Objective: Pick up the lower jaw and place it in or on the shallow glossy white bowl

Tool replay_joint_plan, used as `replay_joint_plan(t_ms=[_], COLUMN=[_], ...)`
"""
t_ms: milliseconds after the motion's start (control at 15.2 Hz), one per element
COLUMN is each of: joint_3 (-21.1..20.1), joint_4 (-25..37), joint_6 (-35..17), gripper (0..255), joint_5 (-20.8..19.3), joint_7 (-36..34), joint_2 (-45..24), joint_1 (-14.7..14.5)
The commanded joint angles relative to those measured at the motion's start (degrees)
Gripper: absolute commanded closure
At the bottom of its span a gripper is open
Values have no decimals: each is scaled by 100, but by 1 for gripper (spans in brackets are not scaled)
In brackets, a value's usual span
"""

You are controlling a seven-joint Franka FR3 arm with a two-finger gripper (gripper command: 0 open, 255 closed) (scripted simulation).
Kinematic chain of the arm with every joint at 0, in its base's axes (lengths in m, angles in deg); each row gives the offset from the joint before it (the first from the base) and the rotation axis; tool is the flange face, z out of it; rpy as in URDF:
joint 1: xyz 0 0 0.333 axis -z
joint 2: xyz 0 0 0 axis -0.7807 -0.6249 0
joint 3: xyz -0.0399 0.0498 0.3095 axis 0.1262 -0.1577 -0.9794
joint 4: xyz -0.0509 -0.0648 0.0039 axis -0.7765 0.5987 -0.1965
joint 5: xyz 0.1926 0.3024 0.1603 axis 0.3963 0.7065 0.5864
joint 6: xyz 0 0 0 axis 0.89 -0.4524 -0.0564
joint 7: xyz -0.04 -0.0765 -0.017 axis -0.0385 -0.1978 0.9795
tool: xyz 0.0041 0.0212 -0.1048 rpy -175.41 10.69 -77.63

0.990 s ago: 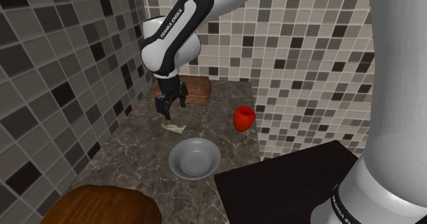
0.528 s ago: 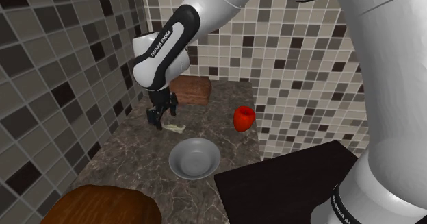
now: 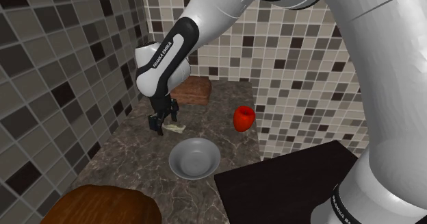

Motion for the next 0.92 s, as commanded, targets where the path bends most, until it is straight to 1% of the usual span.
replay_joint_plan(t_ms=[0, 198, 264, 858], joint_3=[2, 2, 2, -2], joint_4=[4, 4, 4, 43], joint_6=[-4, -3, -3, 20], gripper=[0, 0, 255, 255], joint_5=[-2, -2, -2, 1], joint_7=[0, 0, 0, 3], joint_2=[-6, -6, -6, 2], joint_1=[0, 0, 0, -4])
